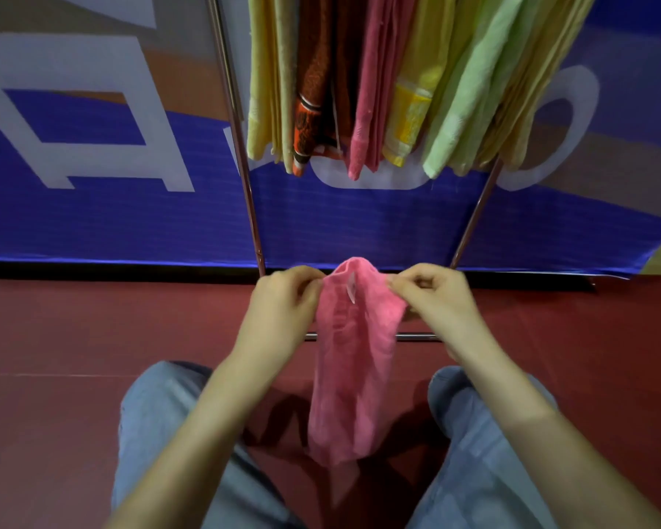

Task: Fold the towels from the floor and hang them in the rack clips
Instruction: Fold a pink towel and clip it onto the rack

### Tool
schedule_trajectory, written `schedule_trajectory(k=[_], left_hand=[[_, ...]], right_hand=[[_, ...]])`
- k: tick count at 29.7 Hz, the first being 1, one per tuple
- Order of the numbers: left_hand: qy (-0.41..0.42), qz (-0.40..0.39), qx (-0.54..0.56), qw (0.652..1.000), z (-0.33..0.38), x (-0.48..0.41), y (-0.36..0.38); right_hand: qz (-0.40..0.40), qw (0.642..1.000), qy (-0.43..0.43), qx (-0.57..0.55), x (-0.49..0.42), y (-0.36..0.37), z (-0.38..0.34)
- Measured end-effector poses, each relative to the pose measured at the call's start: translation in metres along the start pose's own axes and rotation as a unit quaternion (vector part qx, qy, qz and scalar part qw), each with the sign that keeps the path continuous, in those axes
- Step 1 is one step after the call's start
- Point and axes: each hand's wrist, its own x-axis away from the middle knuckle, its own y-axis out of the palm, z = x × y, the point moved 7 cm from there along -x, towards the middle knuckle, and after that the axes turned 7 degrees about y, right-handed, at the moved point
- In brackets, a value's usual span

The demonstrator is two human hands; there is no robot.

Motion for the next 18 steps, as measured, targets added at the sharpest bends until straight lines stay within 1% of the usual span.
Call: schedule_trajectory(k=[2,4,9,12,15,17,18], left_hand=[[0.011,0.012,-0.006,1.0,0.003,0.007,0.009],[0.006,0.007,0.012,1.0,0.002,0.017,0.021],[-0.052,-0.005,0.098,0.994,-0.012,0.034,0.033],[-0.09,-0.023,0.14,0.986,-0.019,0.043,0.039],[-0.096,-0.039,0.126,0.987,-0.024,0.048,0.042],[-0.093,-0.043,0.09,0.991,-0.029,0.049,0.04],[-0.084,-0.047,0.078,0.992,-0.031,0.049,0.039]], right_hand=[[-0.019,1.0,0.011,-0.013,0.007,0.015,0.008],[-0.035,0.998,0.022,-0.036,0.017,0.031,0.016],[-0.065,0.993,0.051,-0.087,0.036,0.047,0.027],[-0.104,0.98,0.102,-0.138,0.046,0.053,0.038],[-0.154,0.97,0.12,-0.144,0.053,0.058,0.045],[-0.181,0.966,0.11,-0.146,0.056,0.059,0.046],[-0.178,0.969,0.093,-0.143,0.056,0.057,0.046]])
